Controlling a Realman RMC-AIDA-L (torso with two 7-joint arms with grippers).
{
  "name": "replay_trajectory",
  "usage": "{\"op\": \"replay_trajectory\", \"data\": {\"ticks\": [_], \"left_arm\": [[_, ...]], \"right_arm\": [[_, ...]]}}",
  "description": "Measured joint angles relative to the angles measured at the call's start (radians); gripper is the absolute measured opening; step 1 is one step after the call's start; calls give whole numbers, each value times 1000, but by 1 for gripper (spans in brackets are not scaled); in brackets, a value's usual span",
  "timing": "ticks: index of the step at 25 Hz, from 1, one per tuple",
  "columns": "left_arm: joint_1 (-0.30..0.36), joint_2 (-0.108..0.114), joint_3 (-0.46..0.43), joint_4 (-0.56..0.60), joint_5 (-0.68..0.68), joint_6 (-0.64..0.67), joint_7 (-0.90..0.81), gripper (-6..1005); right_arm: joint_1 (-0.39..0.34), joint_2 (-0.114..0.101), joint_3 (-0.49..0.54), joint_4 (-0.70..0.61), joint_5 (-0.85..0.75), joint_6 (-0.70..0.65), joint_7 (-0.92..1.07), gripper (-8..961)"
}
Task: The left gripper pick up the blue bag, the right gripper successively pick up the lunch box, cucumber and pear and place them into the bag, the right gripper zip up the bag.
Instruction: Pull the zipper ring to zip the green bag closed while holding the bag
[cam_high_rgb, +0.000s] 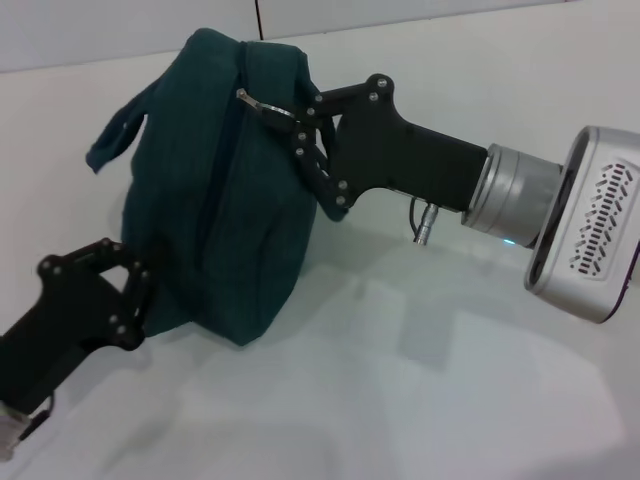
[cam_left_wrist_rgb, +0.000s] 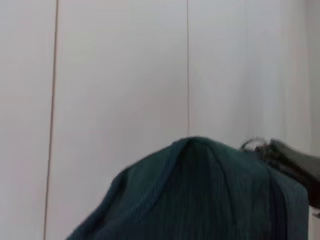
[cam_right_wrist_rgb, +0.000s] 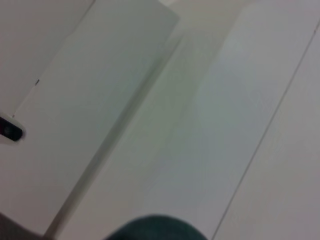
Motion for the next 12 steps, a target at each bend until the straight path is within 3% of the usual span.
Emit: {"op": "replay_trajectory", "data": {"ticks": [6,12], "left_arm": [[-17,-21,5,-22,8,-39,-44,104],[32,-40,-7,-2,-4,-22,-39,183]], "right_arm": [[0,0,-19,-26,1,4,-16,9],[8,0,-24,-27,2,3,-23,12]]}}
